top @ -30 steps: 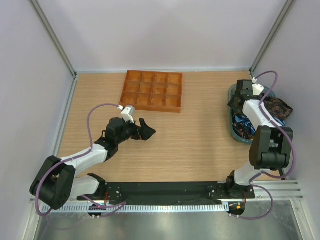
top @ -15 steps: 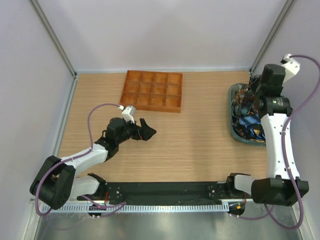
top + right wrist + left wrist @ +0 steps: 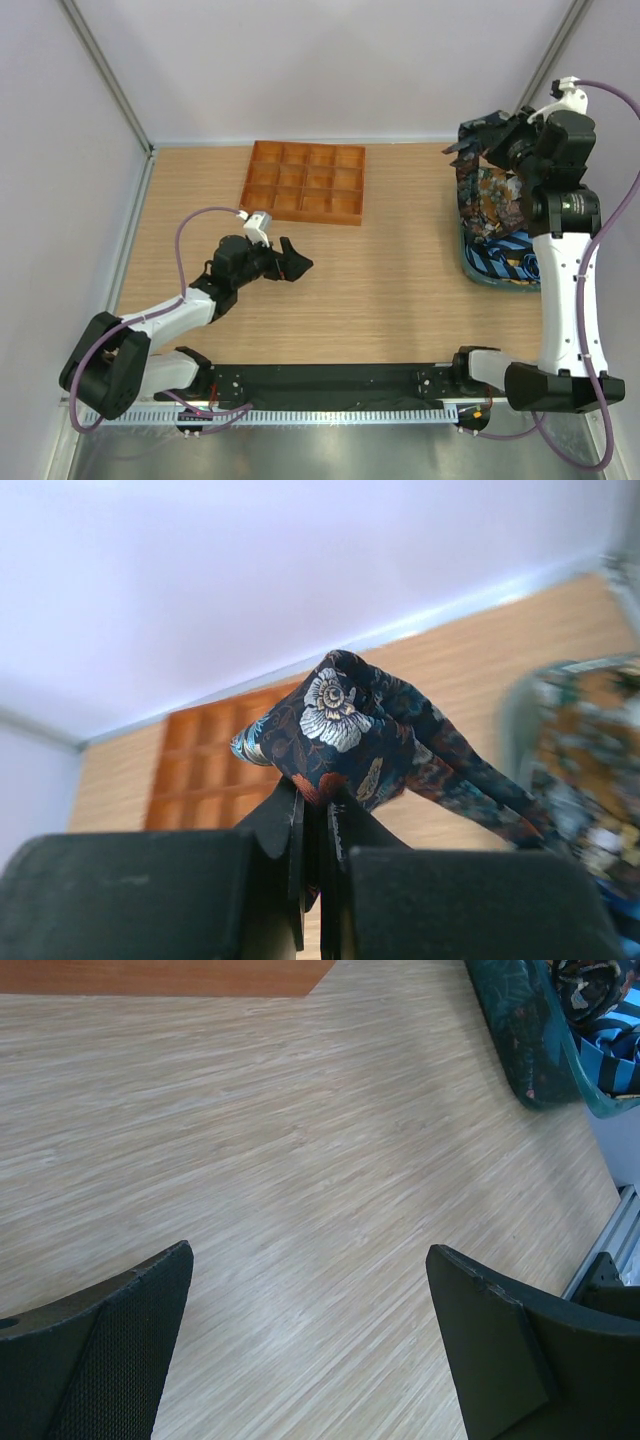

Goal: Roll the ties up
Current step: Grab a tie with the right arm, then move the tie to the center of the board

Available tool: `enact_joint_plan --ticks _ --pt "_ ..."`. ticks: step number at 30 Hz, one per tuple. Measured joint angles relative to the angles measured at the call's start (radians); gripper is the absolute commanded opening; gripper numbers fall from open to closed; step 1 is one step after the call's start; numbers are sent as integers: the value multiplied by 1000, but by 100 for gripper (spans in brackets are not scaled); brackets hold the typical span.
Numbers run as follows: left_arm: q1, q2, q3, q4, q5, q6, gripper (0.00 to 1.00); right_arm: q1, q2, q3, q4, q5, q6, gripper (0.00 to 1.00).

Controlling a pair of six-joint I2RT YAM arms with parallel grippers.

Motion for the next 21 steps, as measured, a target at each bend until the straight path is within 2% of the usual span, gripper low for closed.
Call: enact_joint_plan --ticks 3,7,10,13,16,21 --pt "0 -6 0 0 0 0 100 45 -12 34 25 -154 7 1" --pt "0 -11 0 0 0 0 100 106 -12 188 46 -321 49 1" --pt "-5 -11 0 0 0 0 100 116 -29 298 120 -425 144 1" --pt "-16 -23 0 -1 1 0 100 116 -69 328 201 -469 250 1" --pt "-32 -77 0 -4 1 1 100 116 -126 277 294 -486 366 1" --pt "-60 -298 -8 -1 -13 -2 100 116 -183 219 369 -476 515 1"
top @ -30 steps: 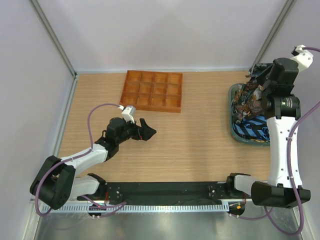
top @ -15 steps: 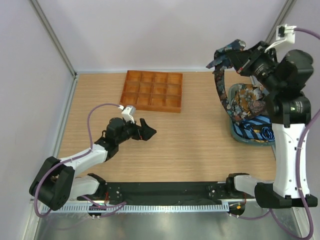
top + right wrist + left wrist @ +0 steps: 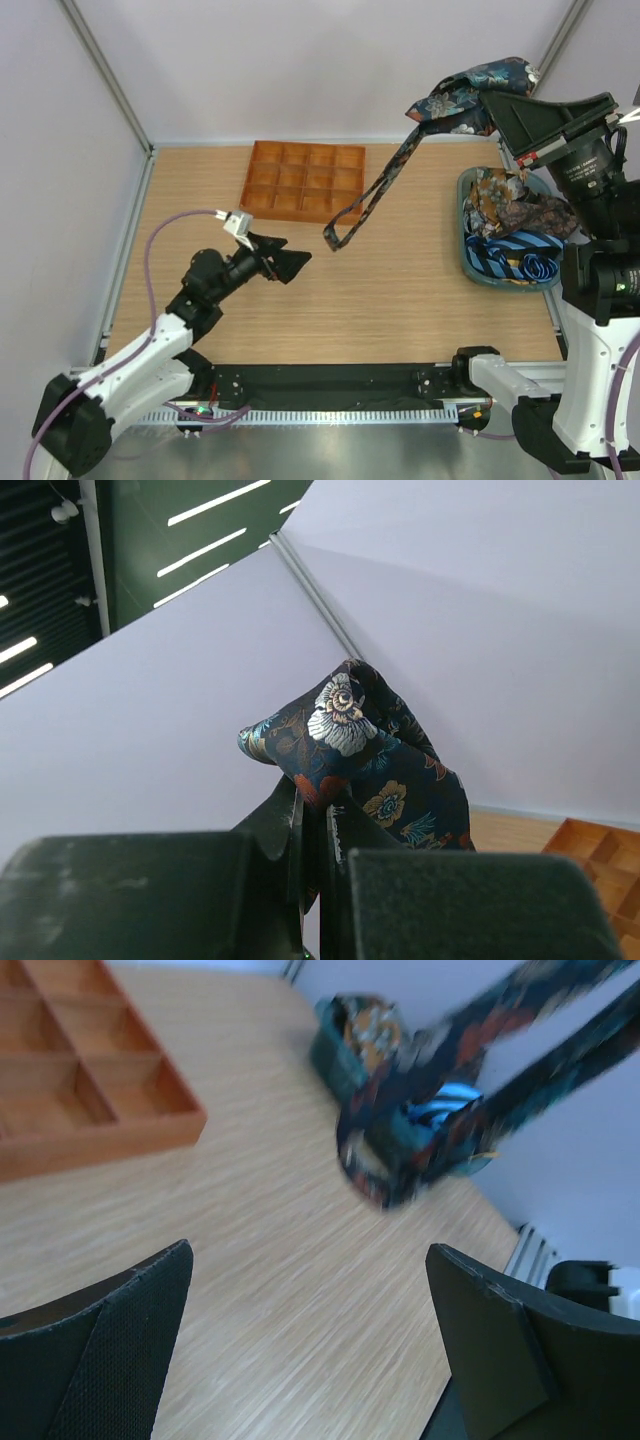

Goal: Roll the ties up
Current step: Move the tie to the center of the board

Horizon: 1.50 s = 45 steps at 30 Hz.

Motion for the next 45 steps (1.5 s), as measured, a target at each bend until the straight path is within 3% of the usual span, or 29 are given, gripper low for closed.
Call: enact_joint_plan --ticks 4,10,16,23,29,37,45 --pt "-34 -192 -12 13 -48 -2 100 0 2 -24 -9 14 92 1" --pt "-52 -212 -13 78 -71 25 100 0 -3 -105 -89 31 159 1" --pt "-132 -21 4 225 -61 120 100 0 -29 -233 -182 54 179 1" --pt "-336 279 274 251 -101 370 100 0 -43 -263 -230 78 183 1" --pt "-351 502 528 282 -172 488 100 0 -46 -257 -230 81 196 1" --pt "-352 748 750 285 -259 579 100 0 -37 -255 -229 80 226 1" --pt "-352 900 848 328 -171 561 96 0 -2 -212 -231 80 245 1"
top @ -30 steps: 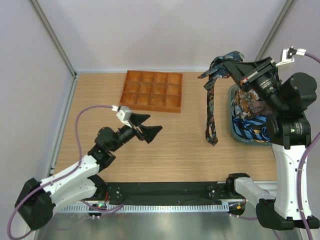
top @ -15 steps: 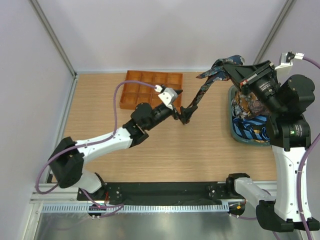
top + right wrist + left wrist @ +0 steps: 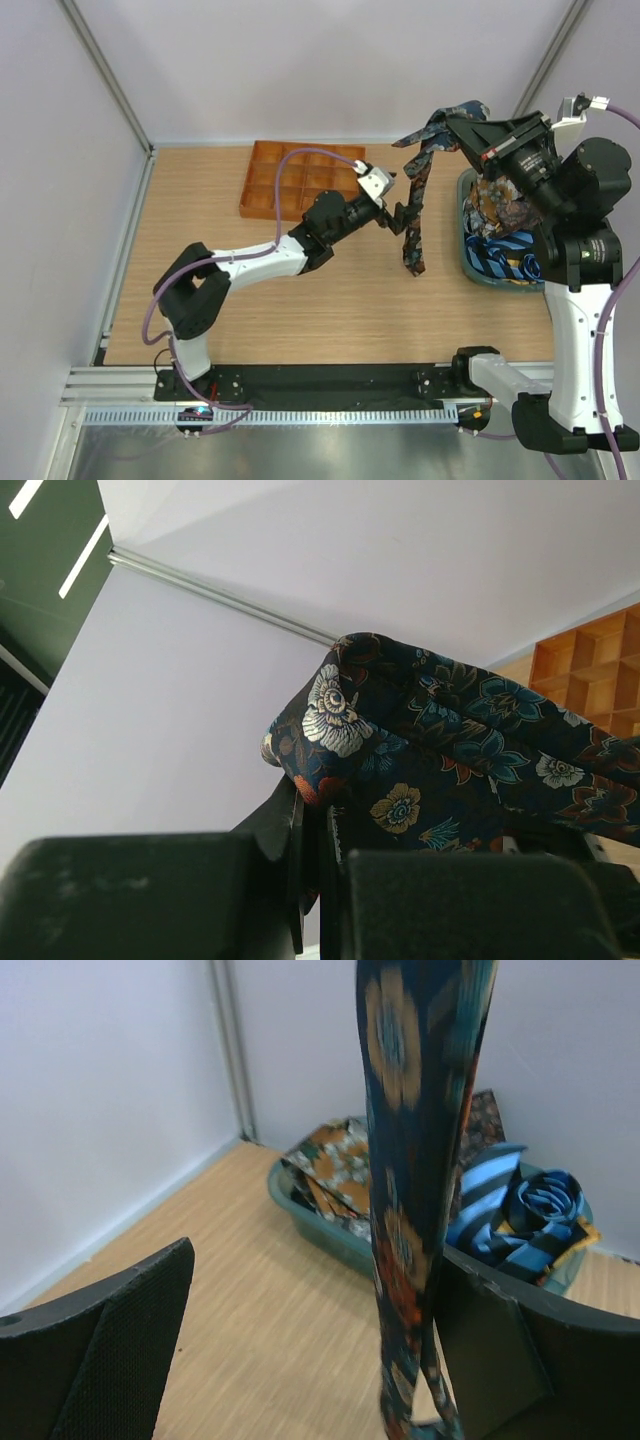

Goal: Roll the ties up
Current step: Move the tie to the center of the board

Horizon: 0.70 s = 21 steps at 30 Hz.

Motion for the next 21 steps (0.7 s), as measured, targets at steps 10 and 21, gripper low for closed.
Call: enact_joint_plan --ticks 10,21 --pt "-38 175 22 41 77 -43 83 0 24 139 -6 8 31 1" --pt "-49 181 -55 124 76 -70 65 0 80 230 -10 16 62 1"
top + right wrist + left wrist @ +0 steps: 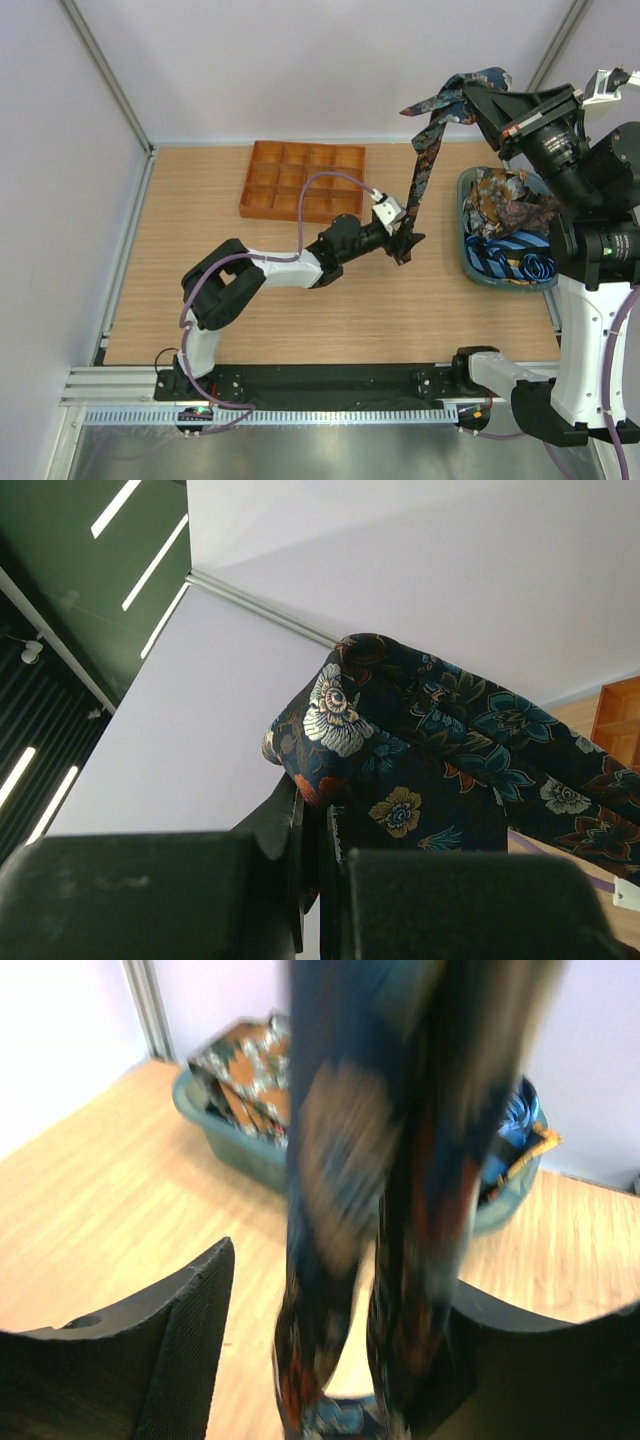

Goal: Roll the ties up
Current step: Move the tie to the center of the board

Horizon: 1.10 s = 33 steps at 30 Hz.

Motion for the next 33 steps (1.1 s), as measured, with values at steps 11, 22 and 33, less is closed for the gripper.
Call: enact_joint_plan --ticks 11,22,33 --pt "-7 0 -107 86 26 -109 0 0 16 24 -3 29 19 1" --pt "-10 -191 -280 -105 122 -393 0 0 -23 -171 8 193 -116 1" --pt "-14 -385 -476 -379 333 -631 0 1 -47 -728 86 332 -193 1"
